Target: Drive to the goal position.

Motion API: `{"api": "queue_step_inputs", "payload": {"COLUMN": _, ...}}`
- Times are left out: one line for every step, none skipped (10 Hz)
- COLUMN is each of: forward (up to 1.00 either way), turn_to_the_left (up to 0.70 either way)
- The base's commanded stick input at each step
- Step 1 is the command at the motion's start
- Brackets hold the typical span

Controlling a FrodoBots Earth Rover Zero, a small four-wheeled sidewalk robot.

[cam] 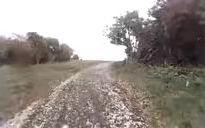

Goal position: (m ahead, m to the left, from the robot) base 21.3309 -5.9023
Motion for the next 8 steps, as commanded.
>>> {"api": "queue_step_inputs", "payload": {"forward": 1.0, "turn_to_the_left": 0.0}}
{"api": "queue_step_inputs", "payload": {"forward": 1.0, "turn_to_the_left": 0.0}}
{"api": "queue_step_inputs", "payload": {"forward": 1.0, "turn_to_the_left": 0.0}}
{"api": "queue_step_inputs", "payload": {"forward": 1.0, "turn_to_the_left": 0.0}}
{"api": "queue_step_inputs", "payload": {"forward": 1.0, "turn_to_the_left": 0.0}}
{"api": "queue_step_inputs", "payload": {"forward": 1.0, "turn_to_the_left": 0.0}}
{"api": "queue_step_inputs", "payload": {"forward": 1.0, "turn_to_the_left": 0.0}}
{"api": "queue_step_inputs", "payload": {"forward": 1.0, "turn_to_the_left": 0.0}}
